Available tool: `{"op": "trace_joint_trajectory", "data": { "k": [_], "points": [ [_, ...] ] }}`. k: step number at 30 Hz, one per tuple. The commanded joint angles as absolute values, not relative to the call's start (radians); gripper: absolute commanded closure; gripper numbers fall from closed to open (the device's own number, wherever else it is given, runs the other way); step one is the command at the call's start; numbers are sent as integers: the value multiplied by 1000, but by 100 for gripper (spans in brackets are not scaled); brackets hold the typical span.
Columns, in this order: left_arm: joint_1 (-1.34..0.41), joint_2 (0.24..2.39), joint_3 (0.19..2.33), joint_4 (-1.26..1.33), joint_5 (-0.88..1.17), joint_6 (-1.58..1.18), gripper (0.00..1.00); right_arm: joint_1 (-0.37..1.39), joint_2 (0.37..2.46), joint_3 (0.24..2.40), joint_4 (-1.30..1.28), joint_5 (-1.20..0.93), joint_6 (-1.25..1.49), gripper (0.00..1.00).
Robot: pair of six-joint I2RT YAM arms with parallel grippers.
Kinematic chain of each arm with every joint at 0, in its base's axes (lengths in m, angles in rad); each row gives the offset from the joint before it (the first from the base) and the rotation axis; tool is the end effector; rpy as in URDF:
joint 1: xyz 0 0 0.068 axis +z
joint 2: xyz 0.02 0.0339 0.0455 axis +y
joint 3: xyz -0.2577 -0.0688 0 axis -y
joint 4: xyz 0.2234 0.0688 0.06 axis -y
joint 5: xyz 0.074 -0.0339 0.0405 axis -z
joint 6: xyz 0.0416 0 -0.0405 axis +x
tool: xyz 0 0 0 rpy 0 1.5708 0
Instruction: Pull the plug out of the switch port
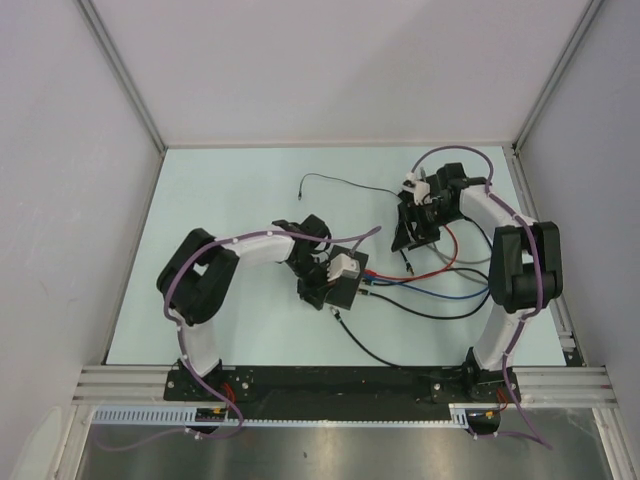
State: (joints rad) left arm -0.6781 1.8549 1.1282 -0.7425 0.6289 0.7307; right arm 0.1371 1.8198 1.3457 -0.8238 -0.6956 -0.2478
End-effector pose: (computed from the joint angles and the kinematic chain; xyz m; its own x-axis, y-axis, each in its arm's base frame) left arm 0.2260 -0.2135 0.1502 -0.2074 0.8601 -0.4661 0.9294 0.0246 -0.3681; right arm 0.3314 0.0726 0.2126 -0.8571 -0.3083 -0.4127 -0.5016 0.6821 0.5322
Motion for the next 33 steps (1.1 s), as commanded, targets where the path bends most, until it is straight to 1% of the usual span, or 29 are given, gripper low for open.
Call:
{"op": "trace_joint_trajectory", "data": {
  "k": [1, 3, 5, 6, 9, 10, 12, 13, 15, 18, 21, 22, 25, 27, 28, 29, 31, 33],
  "points": [
    [-641, 1903, 1241, -617, 516, 667, 91, 146, 1887, 1362, -796, -784, -242, 29],
    [-609, 1914, 1300, -671, 499, 663, 90, 158, 1925, 1362, -781, -817, -215, 30],
    [-594, 1899, 1325, -727, 537, 692, 88, 175, 1943, 1362, -772, -837, -212, 29],
    [-586, 1887, 1345, -808, 560, 709, 87, 181, 1951, 1362, -758, -842, -213, 29],
    [-584, 1850, 1383, -966, 635, 778, 81, 193, 1953, 1362, -698, -850, -180, 29],
    [-584, 1839, 1391, -983, 647, 770, 78, 189, 1954, 1362, -678, -857, -167, 28],
    [-586, 1832, 1414, -996, 687, 735, 75, 186, 1965, 1362, -623, -865, -156, 28],
    [-586, 1825, 1420, -965, 699, 679, 71, 186, 1974, 1362, -608, -861, -158, 28],
    [-586, 1833, 1445, -919, 719, 614, 68, 186, 1991, 1361, -565, -856, -152, 30],
    [-583, 1905, 1518, -861, 727, 477, 66, 184, 2037, 1368, -535, -864, -143, 33],
    [-577, 1960, 1549, -818, 741, 361, 69, 186, 2078, 1376, -538, -888, -138, 38],
    [-574, 1971, 1548, -804, 758, 316, 73, 187, 2088, 1376, -540, -890, -138, 39],
    [-566, 2022, 1558, -776, 758, 261, 79, 189, 2111, 1376, -546, -888, -137, 41],
    [-563, 2057, 1565, -770, 726, 259, 82, 187, 2126, 1376, -542, -888, -129, 43],
    [-563, 2065, 1566, -772, 701, 261, 87, 184, 2131, 1376, -537, -890, -124, 43],
    [-560, 2077, 1566, -770, 662, 262, 90, 184, 2138, 1376, -526, -894, -112, 44],
    [-554, 2098, 1557, -769, 643, 258, 94, 183, 2143, 1376, -514, -897, -101, 46],
    [-551, 2106, 1536, -756, 617, 250, 95, 184, 2149, 1376, -503, -893, -92, 48]
  ]
}}
